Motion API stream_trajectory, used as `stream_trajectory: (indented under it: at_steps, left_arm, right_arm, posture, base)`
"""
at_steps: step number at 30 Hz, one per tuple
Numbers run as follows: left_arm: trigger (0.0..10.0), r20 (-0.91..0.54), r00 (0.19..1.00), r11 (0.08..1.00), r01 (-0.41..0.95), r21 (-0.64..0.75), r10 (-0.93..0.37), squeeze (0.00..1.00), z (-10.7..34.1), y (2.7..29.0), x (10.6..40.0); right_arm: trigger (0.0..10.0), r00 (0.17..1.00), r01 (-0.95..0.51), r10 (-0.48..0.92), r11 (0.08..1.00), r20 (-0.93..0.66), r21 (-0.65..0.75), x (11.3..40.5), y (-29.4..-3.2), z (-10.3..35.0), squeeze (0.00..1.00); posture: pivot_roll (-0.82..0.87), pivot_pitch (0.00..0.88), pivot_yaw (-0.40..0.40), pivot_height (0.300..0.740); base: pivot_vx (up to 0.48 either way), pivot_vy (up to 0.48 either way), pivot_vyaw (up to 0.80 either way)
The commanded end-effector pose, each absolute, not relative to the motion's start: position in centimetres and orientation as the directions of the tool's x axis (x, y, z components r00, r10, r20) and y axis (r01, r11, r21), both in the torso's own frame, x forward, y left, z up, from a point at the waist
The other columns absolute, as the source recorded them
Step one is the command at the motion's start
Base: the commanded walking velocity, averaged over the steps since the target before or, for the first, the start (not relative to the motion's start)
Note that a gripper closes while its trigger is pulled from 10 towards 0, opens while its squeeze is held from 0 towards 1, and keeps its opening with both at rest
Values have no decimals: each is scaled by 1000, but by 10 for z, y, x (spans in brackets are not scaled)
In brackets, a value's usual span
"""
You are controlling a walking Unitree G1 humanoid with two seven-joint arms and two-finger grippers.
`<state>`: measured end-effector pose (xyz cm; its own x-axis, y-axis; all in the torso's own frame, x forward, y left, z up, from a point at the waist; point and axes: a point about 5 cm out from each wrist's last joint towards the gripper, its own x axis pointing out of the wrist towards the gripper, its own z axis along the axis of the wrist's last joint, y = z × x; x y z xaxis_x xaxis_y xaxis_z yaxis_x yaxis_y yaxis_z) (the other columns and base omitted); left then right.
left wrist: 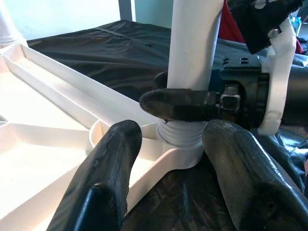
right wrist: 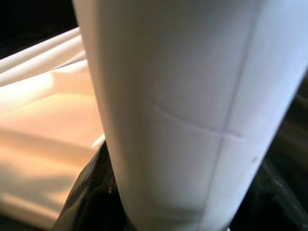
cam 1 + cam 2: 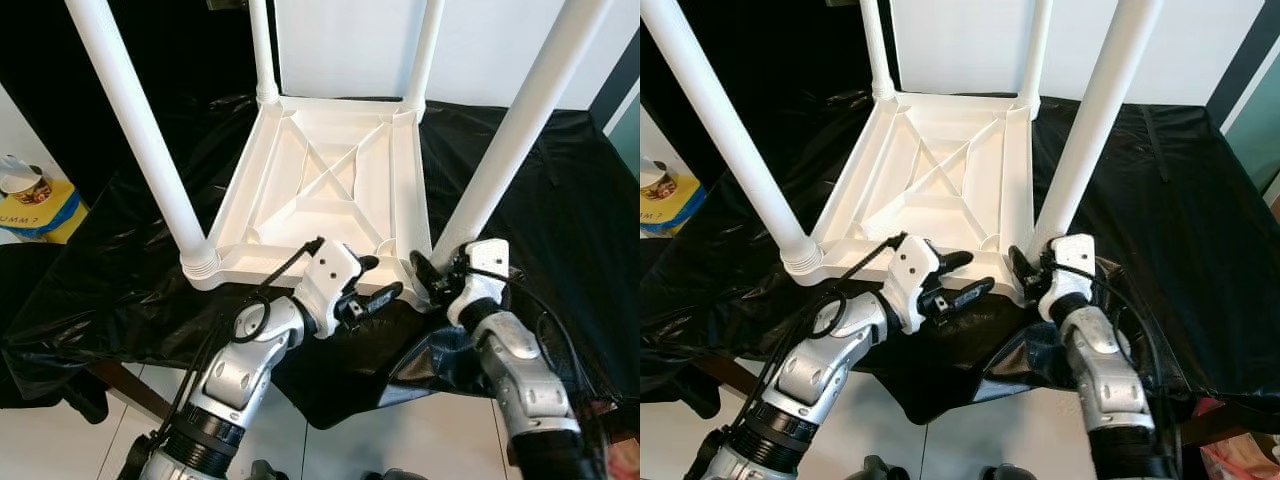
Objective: Building children table
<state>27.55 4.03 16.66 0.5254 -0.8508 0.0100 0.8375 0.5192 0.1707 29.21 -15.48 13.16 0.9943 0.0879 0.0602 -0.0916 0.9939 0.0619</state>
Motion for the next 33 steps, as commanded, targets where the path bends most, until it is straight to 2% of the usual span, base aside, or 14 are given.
stream_trajectory:
  at_steps: [1, 5, 8, 18, 19, 27, 33]
  left_arm:
    - [10000, 2, 520, 514, 842, 165, -854, 0, 164, 41, 273]
    - [10000, 5, 539, 534, 833, 142, -842, 0, 164, 42, 276]
    - [10000, 8, 549, 546, 829, 120, -836, 0, 164, 42, 276]
    - [10000, 6, 549, 548, 834, 56, -836, 0, 164, 39, 278]
    - [10000, 5, 549, 548, 835, 56, -836, 0, 164, 39, 278]
    - [10000, -16, 567, 565, 822, 70, -823, 0, 164, 41, 279]
    - [10000, -24, 573, 571, 819, 53, -819, 0, 163, 45, 275]
  right_arm:
    - [10000, 1000, 17, -14, 993, -26, 119, 288, -164, 116, 0]
    - [10000, 993, 118, -114, 980, -39, 158, 284, -155, 116, 0]
    - [10000, 993, 111, -105, 980, -45, 166, 280, -144, 118, 0]
    - [10000, 996, 82, -85, 989, 17, 126, 277, -144, 129, 12]
    - [10000, 997, 61, -66, 991, 36, 121, 277, -143, 132, 1000]
    - [10000, 995, -22, 11, 994, 98, 105, 275, -144, 144, 1000]
    - [10000, 975, -189, 178, 979, 129, 74, 266, -155, 149, 1000]
  posture:
    - [-134, 93, -15, 740]
    - [-142, 95, -20, 740]
    - [-149, 98, -18, 740]
    - [-161, 98, -15, 740]
    - [-157, 98, -14, 740]
    - [-142, 106, -13, 740]
    - [-125, 112, -20, 740]
  base:
    - [0, 0, 0]
    - [0, 0, 0]
    - [0, 0, 0]
    - [0, 0, 0]
    - [0, 0, 0]
    - [0, 0, 0]
    - [0, 0, 0]
